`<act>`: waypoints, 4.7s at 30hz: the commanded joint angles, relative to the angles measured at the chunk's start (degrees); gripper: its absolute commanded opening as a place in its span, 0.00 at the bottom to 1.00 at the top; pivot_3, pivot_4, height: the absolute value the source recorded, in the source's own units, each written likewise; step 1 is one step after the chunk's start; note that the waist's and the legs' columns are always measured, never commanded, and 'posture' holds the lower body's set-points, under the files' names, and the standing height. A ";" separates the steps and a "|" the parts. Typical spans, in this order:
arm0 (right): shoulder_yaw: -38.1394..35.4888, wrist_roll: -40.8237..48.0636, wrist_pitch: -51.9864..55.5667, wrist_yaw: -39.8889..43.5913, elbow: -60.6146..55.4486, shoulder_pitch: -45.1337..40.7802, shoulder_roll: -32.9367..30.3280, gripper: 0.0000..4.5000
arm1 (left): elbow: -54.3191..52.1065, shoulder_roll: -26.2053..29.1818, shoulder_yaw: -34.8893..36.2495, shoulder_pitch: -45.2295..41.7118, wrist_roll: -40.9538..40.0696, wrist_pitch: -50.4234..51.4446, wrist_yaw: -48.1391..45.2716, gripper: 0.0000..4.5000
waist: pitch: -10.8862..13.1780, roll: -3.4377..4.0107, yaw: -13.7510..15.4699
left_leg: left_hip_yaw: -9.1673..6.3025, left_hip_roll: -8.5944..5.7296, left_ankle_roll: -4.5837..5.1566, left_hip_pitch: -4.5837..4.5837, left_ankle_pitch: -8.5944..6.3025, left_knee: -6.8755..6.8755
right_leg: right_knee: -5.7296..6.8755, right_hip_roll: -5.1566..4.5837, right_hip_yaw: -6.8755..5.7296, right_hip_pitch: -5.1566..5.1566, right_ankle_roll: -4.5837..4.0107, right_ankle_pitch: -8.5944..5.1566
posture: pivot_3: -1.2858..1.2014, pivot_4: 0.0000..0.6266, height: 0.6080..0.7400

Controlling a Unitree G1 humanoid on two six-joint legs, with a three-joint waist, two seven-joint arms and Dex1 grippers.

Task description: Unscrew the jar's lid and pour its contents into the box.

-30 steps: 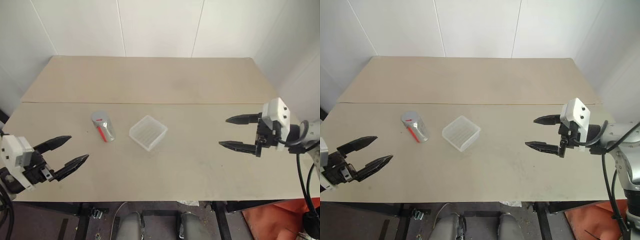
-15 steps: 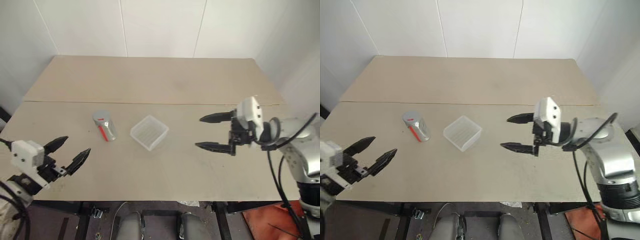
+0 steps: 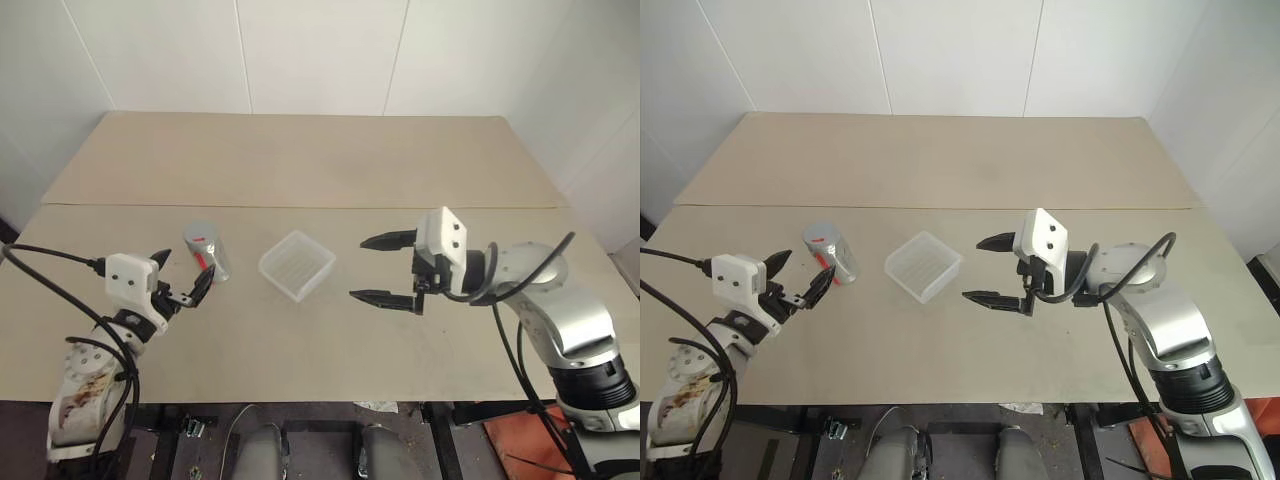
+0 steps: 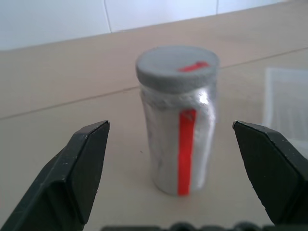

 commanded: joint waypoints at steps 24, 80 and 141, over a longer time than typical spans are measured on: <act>-3.20 1.39 -1.78 1.64 -3.12 -1.49 -2.04 1.00 | 20.49 -3.92 -8.17 -16.18 9.61 -10.32 5.12 0.63 | 0.00 -0.01 0.03 | 0.03 -0.02 0.00 0.00 0.00 0.03 | 0.00 -0.01 -0.14 0.09 0.04 0.03 | 0.52 0.24 1.00; 6.87 9.75 0.38 27.86 29.10 -34.51 22.79 0.61 | 24.25 11.69 -16.56 -46.01 -21.06 10.41 -66.91 0.43 | 0.02 0.01 -1.69 | -0.08 -0.02 -0.02 -0.55 0.04 0.10 | 0.09 0.05 -0.30 -0.31 0.10 0.06 | 0.52 0.24 1.00; -1.04 2.88 11.62 -11.29 14.47 -27.16 17.65 1.00 | 23.35 14.86 -12.25 -38.65 -16.07 6.50 -59.11 0.43 | 0.04 0.04 -1.67 | -0.12 0.01 -0.09 -0.57 0.09 0.05 | 0.14 0.05 -0.34 -0.39 0.09 0.07 | 0.52 0.24 1.00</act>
